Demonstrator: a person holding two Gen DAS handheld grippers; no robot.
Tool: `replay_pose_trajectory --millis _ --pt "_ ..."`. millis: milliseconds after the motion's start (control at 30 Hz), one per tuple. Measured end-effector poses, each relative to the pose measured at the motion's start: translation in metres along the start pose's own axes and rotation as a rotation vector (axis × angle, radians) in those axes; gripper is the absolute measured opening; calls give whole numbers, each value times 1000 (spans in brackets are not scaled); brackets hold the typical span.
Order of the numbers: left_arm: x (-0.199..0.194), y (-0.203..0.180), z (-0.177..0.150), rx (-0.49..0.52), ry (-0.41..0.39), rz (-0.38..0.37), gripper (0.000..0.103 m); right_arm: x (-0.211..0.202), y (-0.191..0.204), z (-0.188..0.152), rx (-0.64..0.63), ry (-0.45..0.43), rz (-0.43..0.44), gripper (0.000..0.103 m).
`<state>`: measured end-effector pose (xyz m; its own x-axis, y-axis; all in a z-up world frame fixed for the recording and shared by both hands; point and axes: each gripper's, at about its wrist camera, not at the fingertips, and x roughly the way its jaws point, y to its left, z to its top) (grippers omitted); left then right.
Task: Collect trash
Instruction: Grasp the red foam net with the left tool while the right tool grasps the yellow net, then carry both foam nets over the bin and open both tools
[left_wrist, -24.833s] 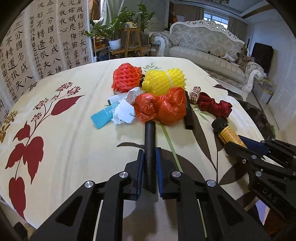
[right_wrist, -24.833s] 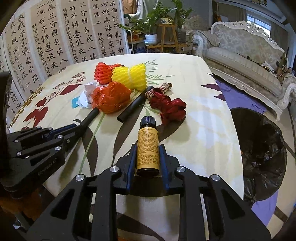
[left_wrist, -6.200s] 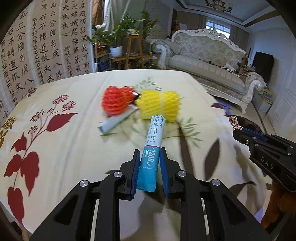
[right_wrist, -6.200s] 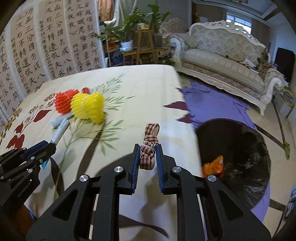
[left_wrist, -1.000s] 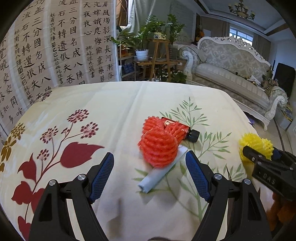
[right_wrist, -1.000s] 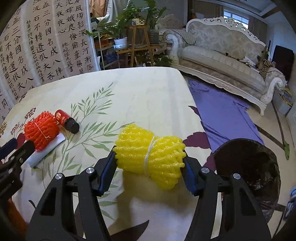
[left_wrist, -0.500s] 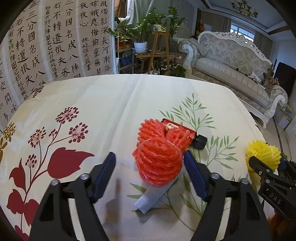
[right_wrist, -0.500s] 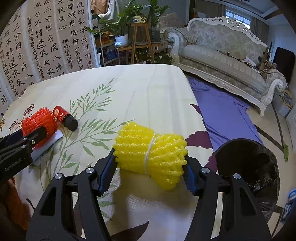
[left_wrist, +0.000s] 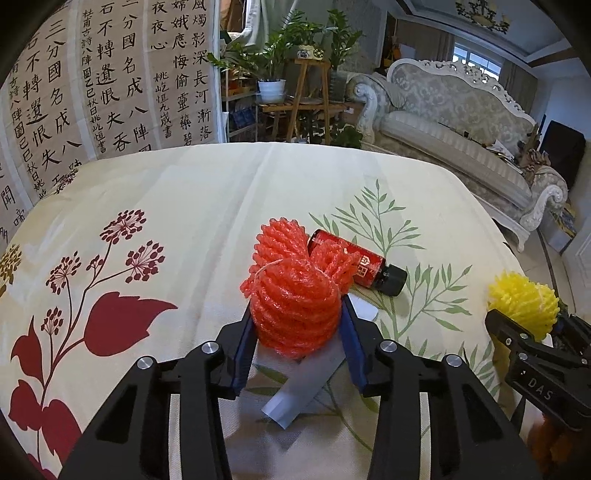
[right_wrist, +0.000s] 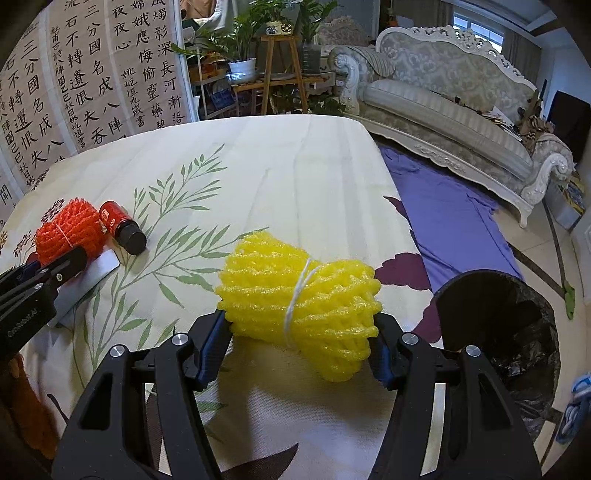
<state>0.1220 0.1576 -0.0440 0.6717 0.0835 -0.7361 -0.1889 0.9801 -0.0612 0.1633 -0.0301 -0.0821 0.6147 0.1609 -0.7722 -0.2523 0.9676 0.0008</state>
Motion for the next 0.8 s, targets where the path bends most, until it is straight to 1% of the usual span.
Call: replay_pose_trajectory --millis 433,800 --pt "-26 7 -5 -11 -50 6 42 -1 -1 0 -3 -1 -3 61" --pt "-49 18 -26 -25 -57 26 42 -1 -2 0 -4 -1 -5 60"
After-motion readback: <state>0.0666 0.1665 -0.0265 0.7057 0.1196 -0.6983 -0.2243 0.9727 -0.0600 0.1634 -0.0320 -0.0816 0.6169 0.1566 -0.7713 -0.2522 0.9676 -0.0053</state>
